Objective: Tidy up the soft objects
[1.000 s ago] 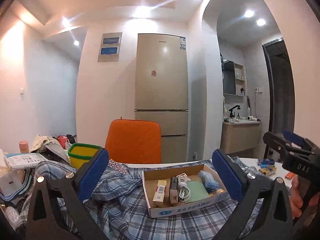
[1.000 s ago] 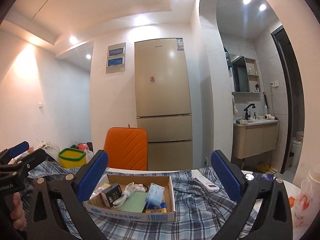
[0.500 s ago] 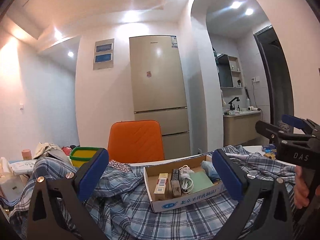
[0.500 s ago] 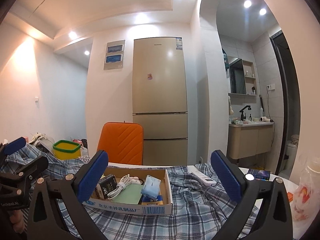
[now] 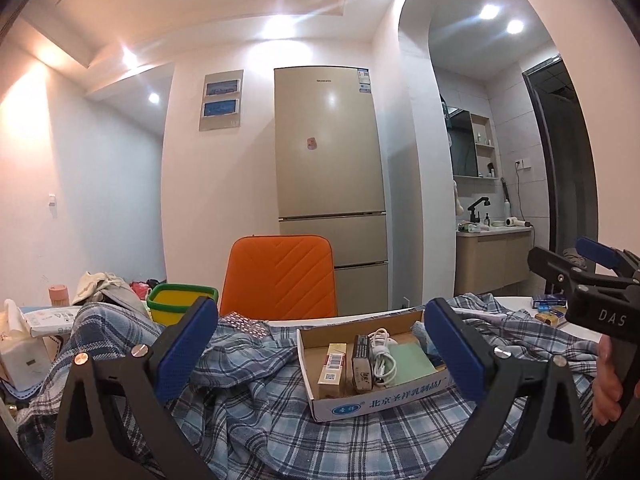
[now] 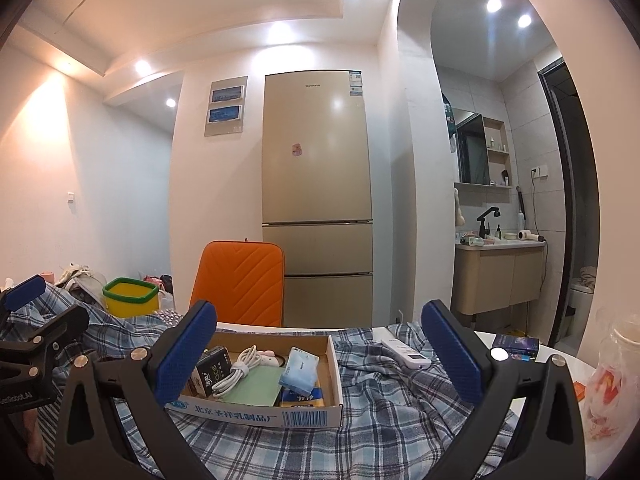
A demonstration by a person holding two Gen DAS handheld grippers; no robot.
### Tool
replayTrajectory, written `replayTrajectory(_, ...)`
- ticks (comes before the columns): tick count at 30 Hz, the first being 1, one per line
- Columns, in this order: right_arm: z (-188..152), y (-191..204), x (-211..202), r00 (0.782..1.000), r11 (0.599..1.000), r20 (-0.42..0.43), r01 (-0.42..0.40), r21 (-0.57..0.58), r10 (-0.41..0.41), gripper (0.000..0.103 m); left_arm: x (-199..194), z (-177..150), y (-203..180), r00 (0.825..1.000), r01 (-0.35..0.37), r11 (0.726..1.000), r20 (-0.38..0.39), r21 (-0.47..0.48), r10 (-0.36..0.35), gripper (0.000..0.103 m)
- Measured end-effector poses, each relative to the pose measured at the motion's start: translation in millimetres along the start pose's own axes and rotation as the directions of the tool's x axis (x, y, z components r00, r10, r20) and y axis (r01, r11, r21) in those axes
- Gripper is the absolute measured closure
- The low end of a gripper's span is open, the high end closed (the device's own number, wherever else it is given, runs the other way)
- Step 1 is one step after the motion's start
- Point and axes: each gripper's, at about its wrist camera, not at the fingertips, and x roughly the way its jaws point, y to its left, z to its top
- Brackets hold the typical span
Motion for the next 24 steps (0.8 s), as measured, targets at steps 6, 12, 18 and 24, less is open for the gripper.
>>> replayTrajectory(6, -0.1, -0.6, 2.0, 1.000, 1.000, -0.008, 0.000, 0.006, 0.000, 0.000, -4.1, 0.0, -1.4, 1.000, -0.002, 1.000, 0.021, 0.006, 0.002, 0.000)
replayTrajectory(12, -1.4, -1.2, 2.6, 1.000, 1.000, -0.012, 0.000, 0.005, 0.000, 0.000, -3.5, -0.4, -1.8, 1.000, -0.011, 1.000, 0.018, 0.009, 0.011, 0.000)
replayTrajectory(18, -2.0, -2.0, 4.1, 1.000, 1.000, -0.020, -0.003, 0.009, 0.003, 0.000, -1.1, -1.3, -5.5, 1.000, -0.029, 0.999, 0.006, 0.030, 0.029, 0.000)
replayTrajectory(24, -3.4, -4.3, 5.3, 1.000, 1.000, -0.025, -0.004, 0.012, 0.004, 0.000, -0.6, -1.5, -2.8, 1.000, -0.031, 0.999, 0.003, 0.018, 0.031, 0.000)
